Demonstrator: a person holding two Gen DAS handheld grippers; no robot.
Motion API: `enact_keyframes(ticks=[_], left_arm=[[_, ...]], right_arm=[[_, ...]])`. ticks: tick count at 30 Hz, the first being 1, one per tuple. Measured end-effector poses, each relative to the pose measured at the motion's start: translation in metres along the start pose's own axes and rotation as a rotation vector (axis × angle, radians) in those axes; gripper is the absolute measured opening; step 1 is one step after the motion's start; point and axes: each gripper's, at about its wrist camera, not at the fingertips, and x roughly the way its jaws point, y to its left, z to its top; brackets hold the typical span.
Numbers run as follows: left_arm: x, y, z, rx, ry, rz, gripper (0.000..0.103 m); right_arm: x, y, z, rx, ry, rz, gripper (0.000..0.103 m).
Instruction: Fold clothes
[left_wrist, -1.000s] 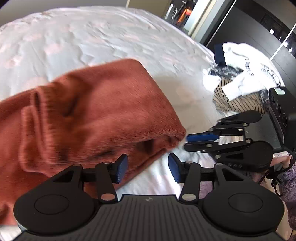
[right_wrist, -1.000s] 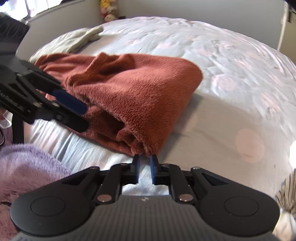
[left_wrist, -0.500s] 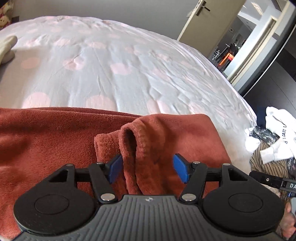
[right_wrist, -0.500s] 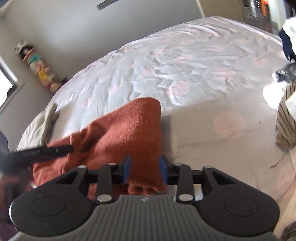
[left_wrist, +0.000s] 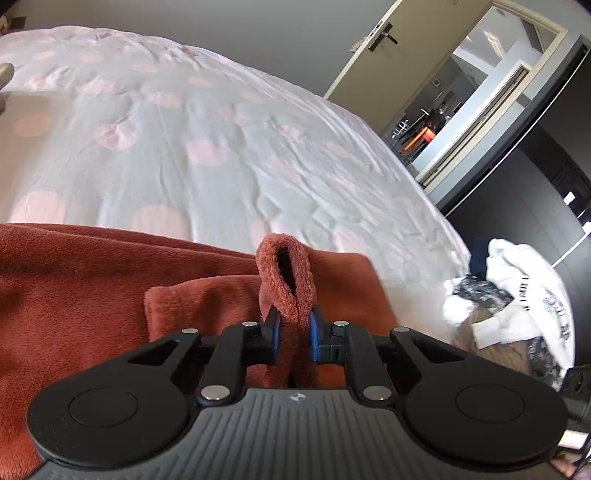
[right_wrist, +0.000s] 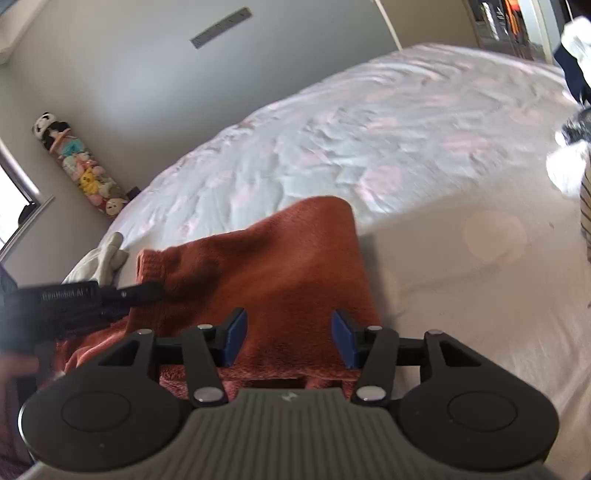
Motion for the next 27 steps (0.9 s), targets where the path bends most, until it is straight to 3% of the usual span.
enact_keyframes(ticks=[4, 9, 11, 15, 21, 25, 27], left_arm=[[-0.006, -0.014, 0.004, -0.012, 0.013, -0.018, 0.013], [-0.007, -0.021, 0.006, -0.034, 0.026, -0.004, 0.013], [-0.007, -0.021, 0.007, -0.053, 0.035, -0.007, 0.013], [-0.011, -0.022, 0.01, -0.083, 0.038, -0.035, 0.013], [-0.015, -0.026, 0.012, -0.066, 0.038, -0.034, 0.013], [-0.012, -0.026, 0.011, -0.073, 0.073, -0.064, 0.013], [-0.011, -0.031, 0.01, -0.046, 0.074, -0.043, 0.013]], right_arm=[[-0.008, 0.025, 0.003, -0.053, -0.015, 0.106, 0.065], [-0.011, 0.092, -0.011, -0.349, 0.006, 0.125, 0.071], [-0.009, 0.113, -0.014, -0.423, 0.003, 0.116, 0.073], [0.005, 0.145, -0.02, -0.605, -0.012, -0.002, 0.073], [0.014, 0.153, -0.018, -0.646, -0.035, -0.036, 0.071], [0.016, 0.154, -0.018, -0.67, -0.04, -0.057, 0.055], [0.016, 0.153, -0.018, -0.668, -0.033, -0.052, 0.05]])
